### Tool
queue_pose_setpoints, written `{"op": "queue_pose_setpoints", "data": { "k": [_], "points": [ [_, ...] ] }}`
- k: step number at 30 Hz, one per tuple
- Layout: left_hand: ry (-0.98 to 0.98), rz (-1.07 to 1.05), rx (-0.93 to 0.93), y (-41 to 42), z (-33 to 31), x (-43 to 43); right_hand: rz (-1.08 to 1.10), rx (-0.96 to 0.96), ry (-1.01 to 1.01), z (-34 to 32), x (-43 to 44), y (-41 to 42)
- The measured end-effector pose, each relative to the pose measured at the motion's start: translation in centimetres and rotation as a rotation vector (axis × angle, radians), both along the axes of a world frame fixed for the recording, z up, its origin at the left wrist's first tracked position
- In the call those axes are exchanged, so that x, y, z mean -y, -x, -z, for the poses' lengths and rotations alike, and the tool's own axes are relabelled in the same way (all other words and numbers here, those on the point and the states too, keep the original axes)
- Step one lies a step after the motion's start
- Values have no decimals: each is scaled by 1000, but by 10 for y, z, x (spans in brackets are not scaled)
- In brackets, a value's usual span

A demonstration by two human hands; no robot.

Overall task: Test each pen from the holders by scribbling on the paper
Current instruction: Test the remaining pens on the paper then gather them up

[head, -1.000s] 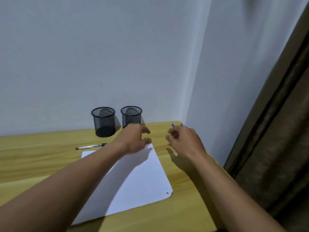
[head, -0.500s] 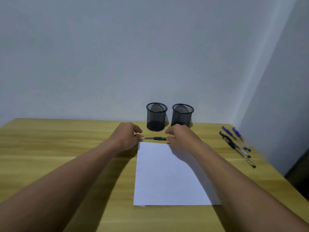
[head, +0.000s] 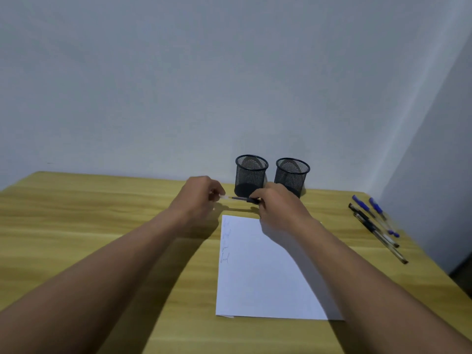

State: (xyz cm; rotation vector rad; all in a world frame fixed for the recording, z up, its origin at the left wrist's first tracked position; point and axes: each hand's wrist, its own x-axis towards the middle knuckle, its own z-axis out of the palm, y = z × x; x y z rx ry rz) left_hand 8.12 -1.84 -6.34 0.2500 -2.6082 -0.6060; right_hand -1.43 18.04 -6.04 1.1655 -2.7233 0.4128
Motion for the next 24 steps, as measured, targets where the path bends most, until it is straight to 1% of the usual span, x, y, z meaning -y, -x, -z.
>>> {"op": "queue_pose_setpoints", "data": {
  "k": [4, 6, 8, 10, 12, 13, 15, 17, 19, 21, 22, 24],
  "points": [
    [46, 41, -101, -14, -23, -8, 30, -37, 4, -20, -4, -23],
    [57, 51, -147, -22, -34, -14, 50, -41, 42, -27, -6, -36],
    [6, 35, -229, -32, -42, -22, 86, -4, 146, -32, -9, -49],
    [-96, -15, -321, -44, -46, -33, 137, 68, 289, -35, -12, -60],
    [-203, -60, -354, -55, -47, -45, 167, 184, 454, -36, -16, -70],
    [-247, -56, -324, -60, -46, -50, 170, 252, 535, -37, -18, -75],
    [-289, 12, -180, -68, -40, -59, 160, 398, 710, -38, -22, -84],
    [-343, 92, -58, -73, -33, -67, 122, 631, 939, -39, -25, -93],
    [-532, 165, -43, -75, -28, -71, 78, 871, 1113, -40, -28, -103],
    [-753, 229, -75, -77, -28, -74, 63, 998, 1189, -41, -32, -112],
    [-820, 238, -97, -78, -30, -74, 55, 1035, 1209, -39, -33, -113],
    [-886, 219, -142, -79, -35, -74, 32, 1048, 1216, -38, -34, -117]
  ]
}}
